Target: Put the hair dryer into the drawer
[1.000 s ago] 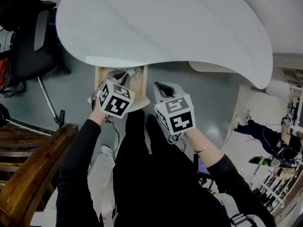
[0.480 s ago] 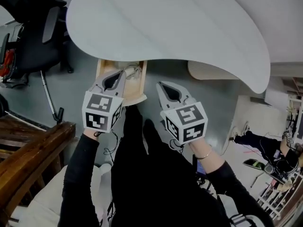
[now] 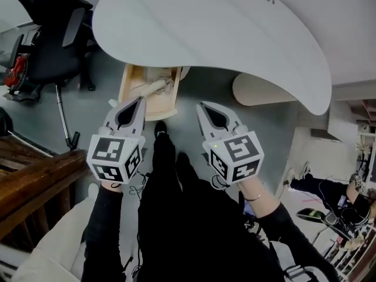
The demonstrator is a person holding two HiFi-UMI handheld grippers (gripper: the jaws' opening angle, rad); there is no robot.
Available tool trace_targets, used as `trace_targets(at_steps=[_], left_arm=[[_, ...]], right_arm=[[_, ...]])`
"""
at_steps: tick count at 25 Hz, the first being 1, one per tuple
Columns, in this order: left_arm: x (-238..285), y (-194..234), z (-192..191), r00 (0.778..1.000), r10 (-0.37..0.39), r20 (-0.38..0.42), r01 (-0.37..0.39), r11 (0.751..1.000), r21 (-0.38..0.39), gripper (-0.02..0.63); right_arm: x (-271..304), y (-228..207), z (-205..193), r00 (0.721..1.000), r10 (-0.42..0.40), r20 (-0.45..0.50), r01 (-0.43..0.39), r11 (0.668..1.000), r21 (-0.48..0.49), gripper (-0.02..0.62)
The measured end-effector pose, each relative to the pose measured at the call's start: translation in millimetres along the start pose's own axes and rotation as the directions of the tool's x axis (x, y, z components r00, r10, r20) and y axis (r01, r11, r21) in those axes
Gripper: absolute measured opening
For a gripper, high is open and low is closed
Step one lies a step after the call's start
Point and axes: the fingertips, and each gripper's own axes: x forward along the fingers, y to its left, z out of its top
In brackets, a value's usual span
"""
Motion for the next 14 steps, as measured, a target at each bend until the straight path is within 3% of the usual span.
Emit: trace_targets(at_steps=[7, 14], left_arm=[[-52.4, -20.4, 31.0, 0.991, 0.065, 0.114, -0.067, 0.998, 0.009, 0.009], [-102.4, -26.5, 56.0, 0.979, 0.081, 0.186, -0.093, 0.994, 0.057, 0.009]], right_arm=[[-45.7, 5.4, 29.7, 0.993, 0.006, 0.119, -0.003, 1.000, -0.029, 0.002], [-84.7, 32.1, 65.5, 0.969, -0.002, 0.246, 0.019, 0.998, -0.064, 0.002]])
